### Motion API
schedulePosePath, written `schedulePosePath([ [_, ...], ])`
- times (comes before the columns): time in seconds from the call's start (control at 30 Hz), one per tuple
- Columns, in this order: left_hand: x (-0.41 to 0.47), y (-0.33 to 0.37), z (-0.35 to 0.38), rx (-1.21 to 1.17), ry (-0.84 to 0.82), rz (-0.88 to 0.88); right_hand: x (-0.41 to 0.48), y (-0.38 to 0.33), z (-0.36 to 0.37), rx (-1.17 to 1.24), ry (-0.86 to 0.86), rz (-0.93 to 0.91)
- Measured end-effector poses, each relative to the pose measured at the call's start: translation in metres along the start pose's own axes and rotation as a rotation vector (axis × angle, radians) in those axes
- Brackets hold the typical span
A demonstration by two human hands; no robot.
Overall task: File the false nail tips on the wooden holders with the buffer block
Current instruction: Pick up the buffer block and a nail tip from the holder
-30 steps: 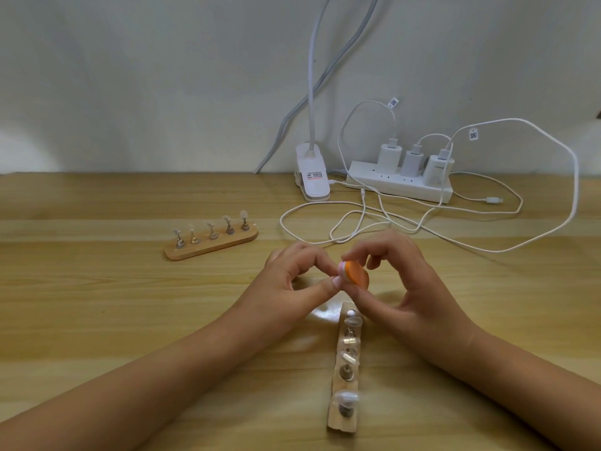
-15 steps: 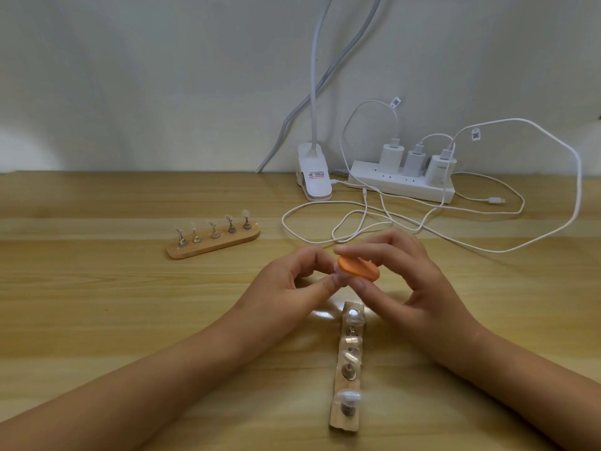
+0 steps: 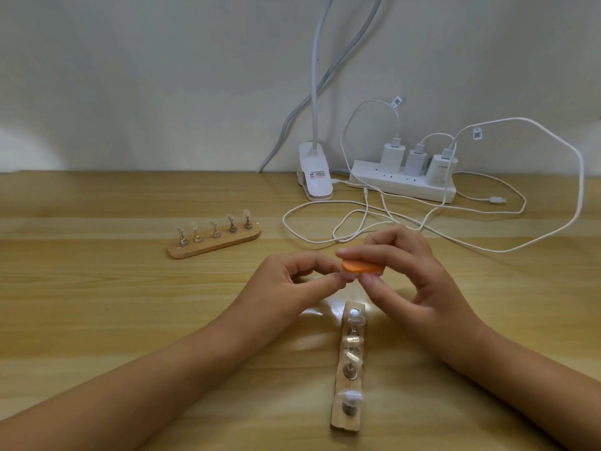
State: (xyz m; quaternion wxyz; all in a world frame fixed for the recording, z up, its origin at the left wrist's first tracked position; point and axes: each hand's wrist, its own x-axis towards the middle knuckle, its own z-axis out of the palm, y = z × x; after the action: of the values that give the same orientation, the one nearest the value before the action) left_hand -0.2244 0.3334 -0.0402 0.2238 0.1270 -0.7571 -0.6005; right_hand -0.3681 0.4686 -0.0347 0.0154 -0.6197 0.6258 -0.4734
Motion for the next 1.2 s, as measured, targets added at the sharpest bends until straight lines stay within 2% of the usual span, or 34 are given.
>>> schedulePosePath([
  [0.3,-0.0001,0.0006,-0.0003,-0.050,-0.025,-0.003,0.0011,-0.0008,-0.0022,0.018,-0.005,0.067],
  [0.43,0.0003,0.0003,0.0005,-0.020,-0.013,-0.005,-0.0003,-0.0022,-0.0007,-0.008,-0.013,-0.006],
  [0.57,0.0010,-0.0012,-0.0006,0.005,-0.014,0.016,0.0028,0.0039,-0.0028,-0.001,0.036,0.094],
  [0.67,0.0012,0.0003,0.0004,0.010,-0.013,0.036,0.0003,-0.0001,-0.0048,0.007,0.088,0.024],
  [0.73,0.0013,0.0013,0.0006,0.037,-0.007,0.048,-0.0007,-0.0021,-0.0025,-0.010,0.052,-0.029],
  [0.87,0.0007,0.0032,0.0011,0.037,0.004,0.035,0.0027,0.0009,-0.0018,0.014,0.035,0.041],
  [0.97,0.0005,0.0032,0.0011,0.065,-0.005,0.041,0.0000,0.0002,-0.0015,-0.009,0.024,-0.035],
  [1.1,0.0003,0.0035,0.0013,0.047,-0.001,0.039,0.0026,0.0043,-0.0006,0.006,0.019,0.063],
  [1.2,-0.0001,0.0041,0.0022,0.050,-0.026,0.047,0.0010,0.0026,-0.0005,-0.021,0.007,-0.002],
])
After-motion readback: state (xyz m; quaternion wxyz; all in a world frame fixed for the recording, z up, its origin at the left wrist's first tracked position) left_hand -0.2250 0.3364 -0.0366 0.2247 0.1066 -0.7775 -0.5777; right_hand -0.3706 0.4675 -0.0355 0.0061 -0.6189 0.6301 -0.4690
